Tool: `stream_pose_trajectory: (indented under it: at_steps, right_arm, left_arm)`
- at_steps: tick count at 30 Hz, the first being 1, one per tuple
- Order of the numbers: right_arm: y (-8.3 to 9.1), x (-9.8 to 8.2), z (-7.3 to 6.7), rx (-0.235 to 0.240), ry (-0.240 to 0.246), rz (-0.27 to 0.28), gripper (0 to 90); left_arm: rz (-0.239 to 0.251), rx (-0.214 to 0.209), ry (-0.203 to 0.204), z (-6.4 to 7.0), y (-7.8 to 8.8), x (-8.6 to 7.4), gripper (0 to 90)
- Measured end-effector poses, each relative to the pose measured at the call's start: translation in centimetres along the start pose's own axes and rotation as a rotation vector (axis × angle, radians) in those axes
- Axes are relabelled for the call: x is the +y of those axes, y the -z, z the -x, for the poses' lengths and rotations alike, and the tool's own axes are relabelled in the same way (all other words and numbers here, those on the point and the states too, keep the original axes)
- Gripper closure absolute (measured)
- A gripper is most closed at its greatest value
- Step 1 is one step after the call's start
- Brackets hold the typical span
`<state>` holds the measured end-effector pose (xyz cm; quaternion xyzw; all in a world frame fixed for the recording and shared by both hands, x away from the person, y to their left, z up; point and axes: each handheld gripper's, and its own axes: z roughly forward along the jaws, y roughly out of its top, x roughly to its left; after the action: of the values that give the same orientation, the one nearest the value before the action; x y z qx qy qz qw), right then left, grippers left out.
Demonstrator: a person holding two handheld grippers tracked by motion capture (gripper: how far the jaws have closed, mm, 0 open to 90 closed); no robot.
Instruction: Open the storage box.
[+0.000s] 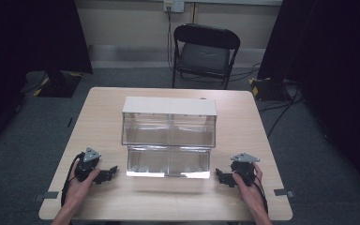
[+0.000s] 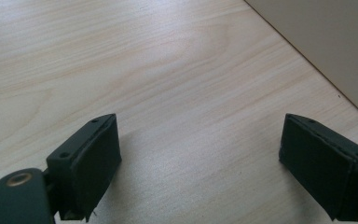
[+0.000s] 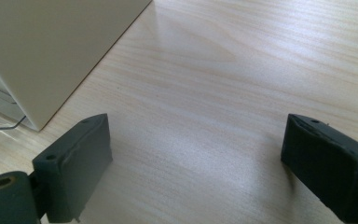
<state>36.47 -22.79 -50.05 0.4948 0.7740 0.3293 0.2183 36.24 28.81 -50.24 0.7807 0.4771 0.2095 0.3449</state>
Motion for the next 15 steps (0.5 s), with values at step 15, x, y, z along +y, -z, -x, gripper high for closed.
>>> stream_pose_trajectory:
  at_steps: [15]
  right_arm:
    - [0.62, 0.22, 0.05, 0.024, -0.02, -0.028, 13.5]
  left_arm:
    - [0.0, -0.001, 0.0, -0.01, 0.0, 0.0, 11.9]
